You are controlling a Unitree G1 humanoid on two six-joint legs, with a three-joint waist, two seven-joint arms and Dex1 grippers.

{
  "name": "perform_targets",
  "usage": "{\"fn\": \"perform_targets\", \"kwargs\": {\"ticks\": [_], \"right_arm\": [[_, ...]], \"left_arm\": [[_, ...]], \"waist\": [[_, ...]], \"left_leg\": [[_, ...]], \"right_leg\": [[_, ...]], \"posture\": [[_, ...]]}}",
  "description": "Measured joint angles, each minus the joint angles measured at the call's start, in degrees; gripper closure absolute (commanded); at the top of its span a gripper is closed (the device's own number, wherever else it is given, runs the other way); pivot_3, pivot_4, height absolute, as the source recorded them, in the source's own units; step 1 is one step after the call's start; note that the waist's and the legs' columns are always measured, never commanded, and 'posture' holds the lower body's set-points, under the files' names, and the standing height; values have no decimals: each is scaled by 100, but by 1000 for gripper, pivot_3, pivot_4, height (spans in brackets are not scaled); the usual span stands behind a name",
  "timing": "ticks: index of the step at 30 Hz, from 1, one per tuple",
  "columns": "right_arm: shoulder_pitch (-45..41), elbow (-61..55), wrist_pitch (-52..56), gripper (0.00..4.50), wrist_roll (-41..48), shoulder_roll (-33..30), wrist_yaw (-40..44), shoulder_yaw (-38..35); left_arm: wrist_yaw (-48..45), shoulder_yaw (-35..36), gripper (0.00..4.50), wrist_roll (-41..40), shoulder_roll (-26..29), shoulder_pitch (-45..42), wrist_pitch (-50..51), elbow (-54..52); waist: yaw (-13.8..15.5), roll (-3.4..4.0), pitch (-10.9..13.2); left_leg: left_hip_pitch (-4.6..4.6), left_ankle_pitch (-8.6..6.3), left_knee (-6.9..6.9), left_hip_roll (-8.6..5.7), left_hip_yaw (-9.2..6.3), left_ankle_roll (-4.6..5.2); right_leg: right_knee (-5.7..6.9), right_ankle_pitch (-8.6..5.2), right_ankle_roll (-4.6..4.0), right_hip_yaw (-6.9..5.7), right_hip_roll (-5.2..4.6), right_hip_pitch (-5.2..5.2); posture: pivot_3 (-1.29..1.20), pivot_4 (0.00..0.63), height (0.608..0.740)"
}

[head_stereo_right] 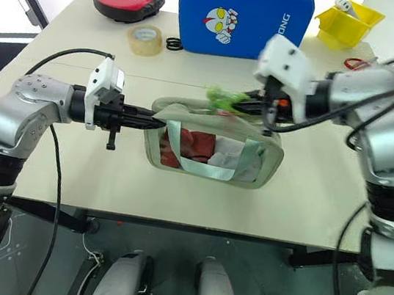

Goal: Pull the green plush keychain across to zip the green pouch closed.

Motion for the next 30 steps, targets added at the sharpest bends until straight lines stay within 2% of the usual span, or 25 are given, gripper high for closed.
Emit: {"fn": "perform_targets", "kwargs": {"ticks": [6,13,16,19,22,26,29,30], "right_arm": [[2009,724,-713,4477,-731,-1503,-451,-940],[3192,600,-1085,4477,-730,-1529,-662,-1378],[3505,149,-1067,4477,-692,-1470,-674,-1442],[3449,-129,-893,4477,-628,-955,-854,-1283],[3124,-295,-465,4477,-459,-253,-1063,-881],[2759,-639,-65,4477,-387,17,-1210,-534],[2673,-641,112,3389,-394,14,-1261,-504],[2639,-615,176,2900,-340,-5,-1233,-529]], "left_arm": [[57,75,4500,-101,46,113,63,-39],[52,38,4500,-204,46,187,123,-226],[68,61,4500,-227,118,194,139,-179],[127,91,4500,-223,176,193,146,-109],[150,103,4500,-227,188,198,148,-95],[204,122,4500,-248,188,204,207,-103],[217,137,4500,-255,195,233,218,-131],[216,144,4500,-259,202,238,225,-154]], "waist": [[14,-2,-1],[-59,24,-7],[-71,24,-7],[-141,21,-8],[-150,24,-7],[-120,23,-7],[-115,23,-7],[-114,23,-7]], "left_leg": [[10,-5,-3,0,8,8],[16,-4,0,0,11,8],[16,-4,-1,0,8,7],[20,-4,-1,4,6,7],[22,-4,-2,3,5,7],[17,-4,-1,3,3,7],[16,-4,-1,2,5,7],[16,-4,-1,2,5,7]], "right_leg": [[-5,0,0,9,4,6],[3,0,2,18,8,10],[3,-1,2,16,8,10],[3,0,1,18,14,12],[7,0,1,20,16,12],[4,0,1,16,14,11],[2,0,2,15,12,12],[2,0,1,15,12,11]], "posture": [[0,150,737],[0,150,737],[0,150,737],[0,150,737],[0,150,737],[0,150,737],[0,150,737],[0,150,737]]}}
